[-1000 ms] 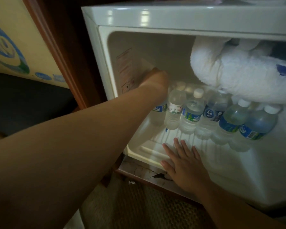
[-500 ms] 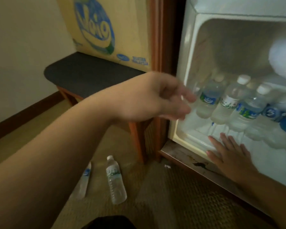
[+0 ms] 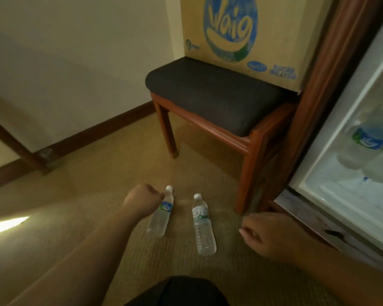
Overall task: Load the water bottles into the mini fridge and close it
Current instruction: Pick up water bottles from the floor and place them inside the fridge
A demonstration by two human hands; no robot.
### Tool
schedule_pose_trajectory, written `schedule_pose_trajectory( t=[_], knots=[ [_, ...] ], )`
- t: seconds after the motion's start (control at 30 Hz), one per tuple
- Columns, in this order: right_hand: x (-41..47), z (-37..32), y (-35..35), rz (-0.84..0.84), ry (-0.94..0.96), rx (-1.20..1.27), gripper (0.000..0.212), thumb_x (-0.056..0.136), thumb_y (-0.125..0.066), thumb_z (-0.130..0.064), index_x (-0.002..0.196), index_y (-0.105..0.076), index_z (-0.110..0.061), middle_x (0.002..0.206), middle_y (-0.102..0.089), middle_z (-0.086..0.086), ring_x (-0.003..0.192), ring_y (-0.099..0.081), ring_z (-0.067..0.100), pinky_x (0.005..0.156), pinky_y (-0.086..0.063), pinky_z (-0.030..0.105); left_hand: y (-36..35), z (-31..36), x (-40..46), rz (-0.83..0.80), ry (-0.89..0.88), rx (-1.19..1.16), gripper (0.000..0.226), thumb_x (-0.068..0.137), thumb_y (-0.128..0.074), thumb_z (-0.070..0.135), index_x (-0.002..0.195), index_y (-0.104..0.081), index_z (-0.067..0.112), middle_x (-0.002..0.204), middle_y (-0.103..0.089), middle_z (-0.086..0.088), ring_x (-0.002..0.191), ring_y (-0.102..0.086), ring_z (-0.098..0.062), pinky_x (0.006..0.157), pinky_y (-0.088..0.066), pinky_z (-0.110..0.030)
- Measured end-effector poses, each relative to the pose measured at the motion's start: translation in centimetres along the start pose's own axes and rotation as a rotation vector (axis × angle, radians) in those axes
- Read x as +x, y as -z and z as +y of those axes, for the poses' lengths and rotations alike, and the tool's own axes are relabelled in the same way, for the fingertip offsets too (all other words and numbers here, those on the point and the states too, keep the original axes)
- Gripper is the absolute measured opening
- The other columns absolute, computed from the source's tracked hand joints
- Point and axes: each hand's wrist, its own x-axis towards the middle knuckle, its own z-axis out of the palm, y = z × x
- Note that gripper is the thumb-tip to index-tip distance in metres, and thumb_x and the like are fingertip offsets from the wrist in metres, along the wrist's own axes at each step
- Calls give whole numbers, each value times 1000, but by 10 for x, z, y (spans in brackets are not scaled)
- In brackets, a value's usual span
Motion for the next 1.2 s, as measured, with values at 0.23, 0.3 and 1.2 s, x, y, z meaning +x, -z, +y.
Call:
schedule_pose_trajectory(
  t=[0.23,0.3,1.2],
  knots=[
    [112,-64,-90,-24,-513,483,65,87,-69,-52,141,-38,-33,132,-56,-2,114,-60,18,88,-55,38,-65,-65,28,34,77,189,72,86,-57,58,142,-45,15,127,-65,-8,113,-64,-27,93,-54,-42],
    [129,-68,-118,-16,-643,563,79,83,-74,-50,147,-33,-30,138,-53,4,119,-59,24,93,-55,45,-81,-72,33,-13,94,167,76,90,-55,55,150,-37,12,138,-59,-12,124,-59,-31,97,-50,-41],
    [122,-56,-139,-274,-556,525,64,98,-63,-29,155,-34,-30,155,-41,9,137,-45,29,109,-45,46,-119,-69,58,-196,60,190,60,91,-64,47,139,-55,13,114,-68,-5,99,-68,-19,81,-56,-31]
  ],
)
